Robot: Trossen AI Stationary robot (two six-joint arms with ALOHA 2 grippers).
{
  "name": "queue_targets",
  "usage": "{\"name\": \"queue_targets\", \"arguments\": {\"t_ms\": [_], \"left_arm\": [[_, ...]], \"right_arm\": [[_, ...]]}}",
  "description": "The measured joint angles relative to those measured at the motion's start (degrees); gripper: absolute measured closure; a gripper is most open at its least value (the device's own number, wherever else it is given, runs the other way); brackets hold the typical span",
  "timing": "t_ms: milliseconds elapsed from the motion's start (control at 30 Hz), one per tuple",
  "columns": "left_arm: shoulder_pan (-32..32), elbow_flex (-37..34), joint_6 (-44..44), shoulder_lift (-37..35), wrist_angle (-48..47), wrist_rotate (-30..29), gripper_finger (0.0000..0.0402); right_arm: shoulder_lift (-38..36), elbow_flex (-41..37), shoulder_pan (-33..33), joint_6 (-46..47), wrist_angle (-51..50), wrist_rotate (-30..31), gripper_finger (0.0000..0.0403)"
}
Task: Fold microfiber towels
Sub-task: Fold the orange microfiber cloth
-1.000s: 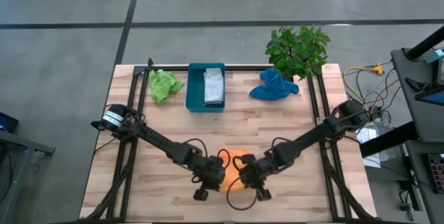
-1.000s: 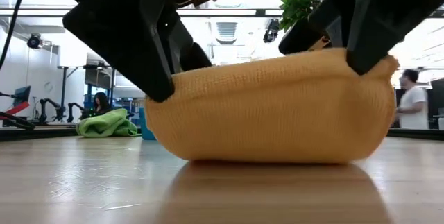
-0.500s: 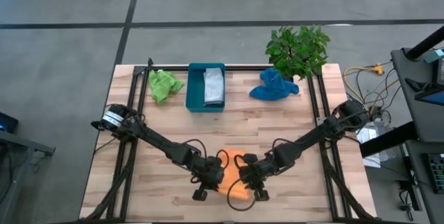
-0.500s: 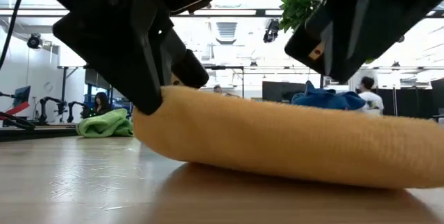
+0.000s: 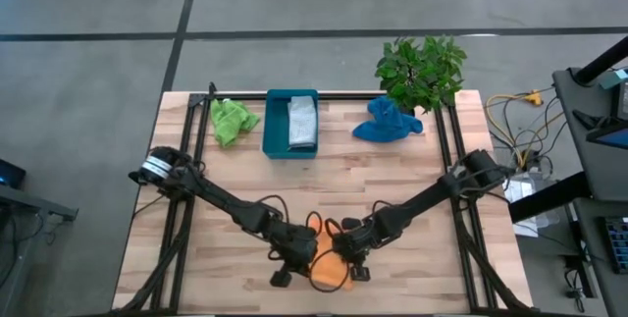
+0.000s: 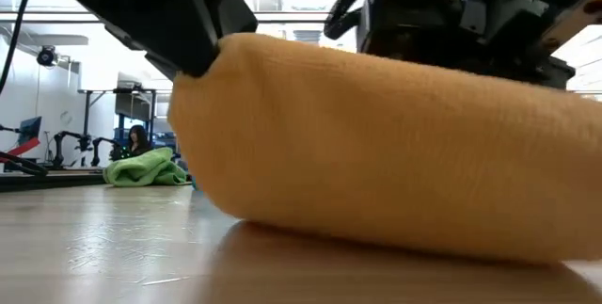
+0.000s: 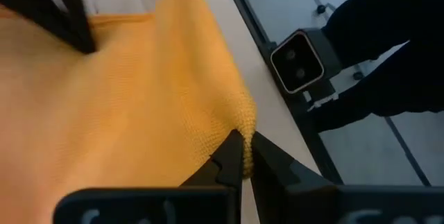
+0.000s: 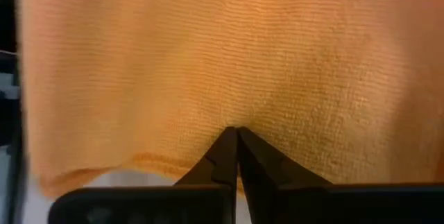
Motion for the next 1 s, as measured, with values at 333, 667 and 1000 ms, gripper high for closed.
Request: {"name": "queue_targets", "arguments": {"t_ms": [333,667,1000], "left_arm": [[1.3,-3.0,0.1,-3.6,0.0,-4.3,0.0402],[3.7,-5.4,1.7,-5.6,-0.2,-5.2,0.0401],[4.8,-5.2,4.9,-7.0,0.0,-4.9,0.0401]], "right_arm": [[0.0,1.1,0.9,-3.3,0.3,-0.1,0.0394],[-3.6,0.8,1.8,-0.9,-6.6,7.3,0.0394],[-6.3,-0.7,2.1,1.3,-7.6,16.9,0.0394]]}}
